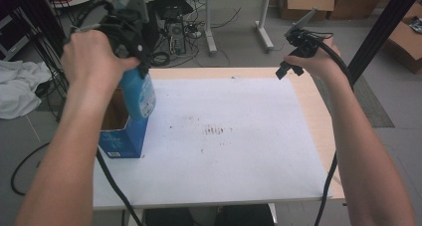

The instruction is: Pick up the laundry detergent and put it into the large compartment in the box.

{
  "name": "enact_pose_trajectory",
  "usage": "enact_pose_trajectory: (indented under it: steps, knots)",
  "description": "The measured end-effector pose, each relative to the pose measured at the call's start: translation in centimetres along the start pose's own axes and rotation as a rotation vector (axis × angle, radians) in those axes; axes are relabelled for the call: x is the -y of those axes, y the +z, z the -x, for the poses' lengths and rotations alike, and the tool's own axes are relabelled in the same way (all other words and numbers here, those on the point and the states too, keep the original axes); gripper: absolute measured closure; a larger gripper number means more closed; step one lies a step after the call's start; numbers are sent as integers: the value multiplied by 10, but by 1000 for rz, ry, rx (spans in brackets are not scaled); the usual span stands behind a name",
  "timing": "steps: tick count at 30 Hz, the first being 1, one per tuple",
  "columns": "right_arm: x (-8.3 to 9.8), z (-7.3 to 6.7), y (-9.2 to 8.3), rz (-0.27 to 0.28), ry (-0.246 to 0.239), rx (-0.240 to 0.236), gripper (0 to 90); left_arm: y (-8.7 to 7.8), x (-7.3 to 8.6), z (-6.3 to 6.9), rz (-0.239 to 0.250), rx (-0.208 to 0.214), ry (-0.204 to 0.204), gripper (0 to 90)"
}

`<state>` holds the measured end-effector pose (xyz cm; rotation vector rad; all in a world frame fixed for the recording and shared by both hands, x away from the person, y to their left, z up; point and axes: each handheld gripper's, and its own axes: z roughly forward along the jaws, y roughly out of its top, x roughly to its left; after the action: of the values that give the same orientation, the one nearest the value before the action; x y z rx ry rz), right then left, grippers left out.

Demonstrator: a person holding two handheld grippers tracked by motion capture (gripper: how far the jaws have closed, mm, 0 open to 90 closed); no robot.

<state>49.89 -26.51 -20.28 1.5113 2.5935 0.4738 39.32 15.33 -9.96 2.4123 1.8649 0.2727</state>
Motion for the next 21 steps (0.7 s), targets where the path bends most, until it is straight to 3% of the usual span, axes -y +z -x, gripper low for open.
enact_pose_trajectory:
  steps: [1,2,4,6,7,10,12,21]
  knots:
    - [0,1,0,-2,-1,1,283,-5,2,-13,3,-6,-34,382]
    - [0,1,0,-2,-1,1,283,-5,2,-13,3,-6,-34,382]
    - [0,1,0,-1,-2,3,283,-7,6,-30,9,-19,-78,382]
    - [0,2,0,-2,-5,4,283,-7,8,-36,13,-23,-101,382]
    - [0,2,1,-2,6,1,283,-5,11,-47,10,-34,-135,382]
    - [0,2,1,-1,5,2,283,-3,12,-53,0,-43,-152,382]
    - [0,2,1,-2,6,2,283,5,15,-64,-15,-39,-190,382]
    - [1,4,4,-12,0,7,283,30,17,-78,-43,-32,-214,382]
